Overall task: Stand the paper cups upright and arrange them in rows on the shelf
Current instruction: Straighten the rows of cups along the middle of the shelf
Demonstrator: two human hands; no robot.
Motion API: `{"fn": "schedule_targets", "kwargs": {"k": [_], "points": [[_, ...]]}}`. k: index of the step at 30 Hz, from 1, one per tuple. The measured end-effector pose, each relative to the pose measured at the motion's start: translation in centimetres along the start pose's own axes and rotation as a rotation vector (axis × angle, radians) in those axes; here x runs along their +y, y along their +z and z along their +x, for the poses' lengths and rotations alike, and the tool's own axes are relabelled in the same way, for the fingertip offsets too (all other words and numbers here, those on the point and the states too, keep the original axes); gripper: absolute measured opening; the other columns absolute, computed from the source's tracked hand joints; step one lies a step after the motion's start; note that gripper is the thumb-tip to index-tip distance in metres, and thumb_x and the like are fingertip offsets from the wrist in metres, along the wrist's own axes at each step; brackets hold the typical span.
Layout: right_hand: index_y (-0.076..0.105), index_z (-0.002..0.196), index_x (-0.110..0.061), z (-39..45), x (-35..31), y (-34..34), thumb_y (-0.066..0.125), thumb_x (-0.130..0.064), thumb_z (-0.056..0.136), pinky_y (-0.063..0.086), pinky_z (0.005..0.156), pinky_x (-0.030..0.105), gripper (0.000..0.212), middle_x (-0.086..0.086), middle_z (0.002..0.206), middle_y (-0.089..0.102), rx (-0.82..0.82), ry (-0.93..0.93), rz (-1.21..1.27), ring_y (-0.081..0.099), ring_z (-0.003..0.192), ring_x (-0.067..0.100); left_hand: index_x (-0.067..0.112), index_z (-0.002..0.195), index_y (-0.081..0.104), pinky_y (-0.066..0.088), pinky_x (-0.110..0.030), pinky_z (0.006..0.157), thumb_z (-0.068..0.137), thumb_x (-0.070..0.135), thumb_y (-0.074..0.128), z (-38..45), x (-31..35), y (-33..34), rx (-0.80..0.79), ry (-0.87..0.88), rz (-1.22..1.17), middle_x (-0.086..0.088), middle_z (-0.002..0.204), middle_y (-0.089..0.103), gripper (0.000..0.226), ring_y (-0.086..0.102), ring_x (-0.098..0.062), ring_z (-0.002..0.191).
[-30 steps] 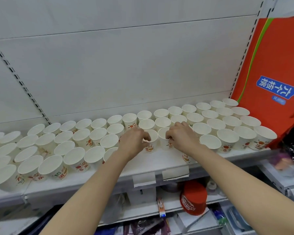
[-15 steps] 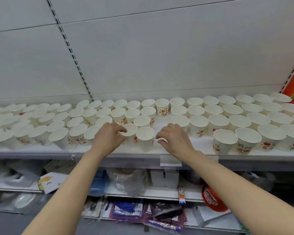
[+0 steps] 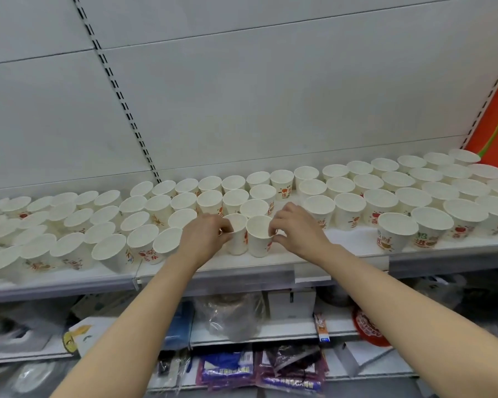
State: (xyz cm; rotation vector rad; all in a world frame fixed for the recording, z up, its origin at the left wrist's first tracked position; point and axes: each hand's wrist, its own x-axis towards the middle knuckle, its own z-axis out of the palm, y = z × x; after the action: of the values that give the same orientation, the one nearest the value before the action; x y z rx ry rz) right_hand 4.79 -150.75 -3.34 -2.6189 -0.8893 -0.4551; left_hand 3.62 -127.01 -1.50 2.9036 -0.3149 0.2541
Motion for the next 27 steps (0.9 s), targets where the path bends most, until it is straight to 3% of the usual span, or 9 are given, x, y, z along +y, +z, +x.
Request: {"fn": "schedule_targets", "kwargs": {"k": [5,11,17,22,27], "points": [[0.07,0.079,-0.022,-2.5,1.5,-2.2,0.077,-0.026,0.075,0.038,0.07,0.031,0.009,-0.009,0.073,0.065,0.126,0.114,0.065,0.048,0.08,0.016,0.031,0.078,0.07,0.053,-0.033,0.068,0.084,0.034,0.072,-0.2,-0.3,-0.1,0.004,0.001,-0.275,0.018,0.08,0.067,0.007,0.061,-0.003,0.078],[0.071,0.077,-0.022,-8.7,5.7,-6.0,0.079,-0.023,0.073,0.042,0.068,0.036,0.01,-0.009,0.072,0.066,0.263,0.22,0.045,0.055,0.071,0.02,0.026,0.071,0.068,0.053,-0.033,0.074,0.077,0.039,0.078,0.9,4.2,1.3,-0.056,0.041,-0.557,0.013,0.076,0.069,0.018,0.063,-0.004,0.076],[0.071,0.075,-0.023,-10.9,9.1,-7.9,0.082,-0.021,0.07,0.043,0.066,0.04,0.012,-0.009,0.07,0.065,0.279,0.314,-0.035,0.054,0.069,0.021,0.027,0.076,0.064,0.053,-0.034,0.075,0.079,0.04,0.076,3.2,10.3,2.9,-0.061,0.155,-0.535,0.013,0.082,0.066,0.019,0.059,-0.003,0.082],[0.071,0.073,-0.025,-11.5,10.4,-7.7,0.082,-0.024,0.07,0.041,0.069,0.036,0.012,-0.01,0.07,0.063,0.195,0.277,-0.133,0.055,0.072,0.021,0.029,0.082,0.062,0.05,-0.033,0.078,0.082,0.045,0.072,4.2,12.8,4.2,-0.077,0.268,-0.298,0.014,0.089,0.063,0.018,0.055,-0.005,0.086],[0.071,0.076,-0.025,-11.4,11.0,-7.3,0.082,-0.024,0.068,0.04,0.074,0.036,0.014,-0.011,0.074,0.064,0.133,0.219,-0.146,0.055,0.076,0.022,0.032,0.087,0.062,0.05,-0.034,0.08,0.08,0.046,0.072,4.5,13.7,5.0,-0.08,0.279,-0.217,0.015,0.097,0.063,0.018,0.057,-0.009,0.092]]}}
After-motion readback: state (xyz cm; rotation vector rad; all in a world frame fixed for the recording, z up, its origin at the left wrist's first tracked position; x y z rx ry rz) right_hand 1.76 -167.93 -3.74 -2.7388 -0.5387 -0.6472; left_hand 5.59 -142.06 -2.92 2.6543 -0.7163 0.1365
